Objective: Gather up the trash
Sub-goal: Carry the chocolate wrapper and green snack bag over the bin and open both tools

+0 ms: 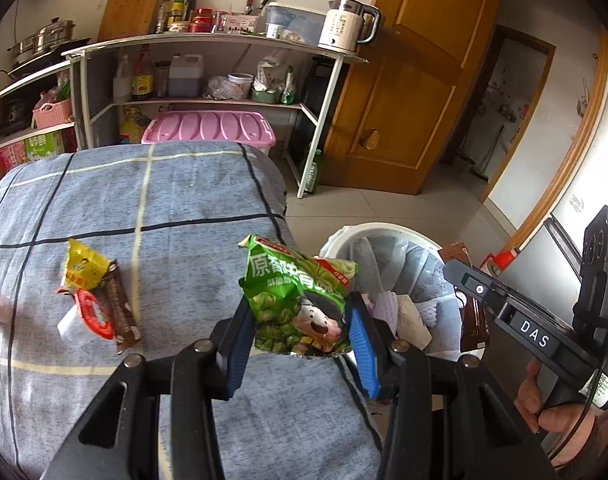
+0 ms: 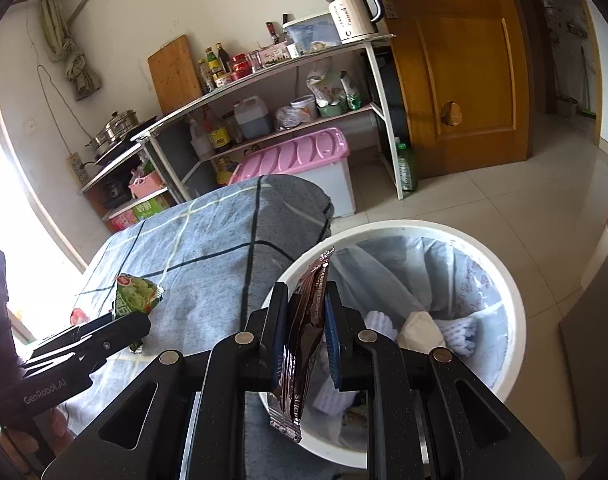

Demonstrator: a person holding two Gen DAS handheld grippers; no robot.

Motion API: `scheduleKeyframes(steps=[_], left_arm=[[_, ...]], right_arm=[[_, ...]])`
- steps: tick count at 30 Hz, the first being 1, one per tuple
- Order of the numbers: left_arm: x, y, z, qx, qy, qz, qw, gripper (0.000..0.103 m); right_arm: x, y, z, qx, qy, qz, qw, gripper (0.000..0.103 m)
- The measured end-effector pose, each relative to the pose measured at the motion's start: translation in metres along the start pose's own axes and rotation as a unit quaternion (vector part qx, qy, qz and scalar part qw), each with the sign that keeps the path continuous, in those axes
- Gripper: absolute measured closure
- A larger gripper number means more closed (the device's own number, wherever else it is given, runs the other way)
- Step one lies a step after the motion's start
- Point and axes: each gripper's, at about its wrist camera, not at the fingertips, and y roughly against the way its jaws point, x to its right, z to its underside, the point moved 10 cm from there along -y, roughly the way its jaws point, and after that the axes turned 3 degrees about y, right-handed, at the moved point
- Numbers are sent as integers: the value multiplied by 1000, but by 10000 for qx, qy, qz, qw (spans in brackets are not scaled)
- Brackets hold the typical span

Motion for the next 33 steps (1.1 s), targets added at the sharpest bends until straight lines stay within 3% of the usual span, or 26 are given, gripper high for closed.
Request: scheduleKeyframes(steps=[14, 25, 33], left_arm=[[71, -51, 19, -536, -324, 420, 9972, 56], [88, -75, 34, -923, -456, 490, 9935, 56], [85, -77, 37, -982, -435, 446, 9932, 49]], right_arm=[[69, -14, 13, -353, -178, 501, 9980, 85], [95, -32, 22, -643, -347, 555, 9958, 84], [94, -38, 29, -768, -435, 474, 9950, 83]])
